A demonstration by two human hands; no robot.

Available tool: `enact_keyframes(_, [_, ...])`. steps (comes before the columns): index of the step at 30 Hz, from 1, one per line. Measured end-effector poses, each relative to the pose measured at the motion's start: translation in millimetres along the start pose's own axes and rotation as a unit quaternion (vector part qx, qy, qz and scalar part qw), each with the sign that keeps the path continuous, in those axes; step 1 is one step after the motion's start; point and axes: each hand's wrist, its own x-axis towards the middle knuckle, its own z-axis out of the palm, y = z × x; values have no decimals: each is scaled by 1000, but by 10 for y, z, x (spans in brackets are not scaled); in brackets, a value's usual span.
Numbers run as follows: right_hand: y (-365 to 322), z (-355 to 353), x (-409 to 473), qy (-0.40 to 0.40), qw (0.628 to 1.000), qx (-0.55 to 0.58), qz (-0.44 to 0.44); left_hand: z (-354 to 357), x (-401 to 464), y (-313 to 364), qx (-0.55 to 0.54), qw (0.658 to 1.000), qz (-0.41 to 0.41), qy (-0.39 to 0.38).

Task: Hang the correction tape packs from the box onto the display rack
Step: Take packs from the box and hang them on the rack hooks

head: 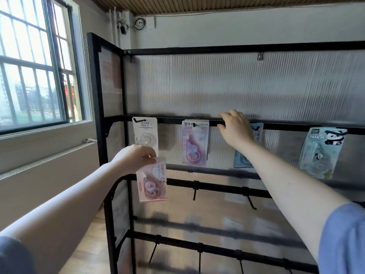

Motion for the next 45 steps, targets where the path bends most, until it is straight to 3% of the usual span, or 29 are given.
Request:
enact_keyframes(14, [1124,-589,-867,-51,992,-39,108,-105,-43,1007,-3,1000,30,5])
enact_keyframes(31, [3647,-1121,-2051,-156,974,-64,152,359,51,3726,-18,1000,21,-6])
enact_keyframes(45, [4398,-1047,-2633,-207,955,-61,205,491,638,4797,-20,994,109,4])
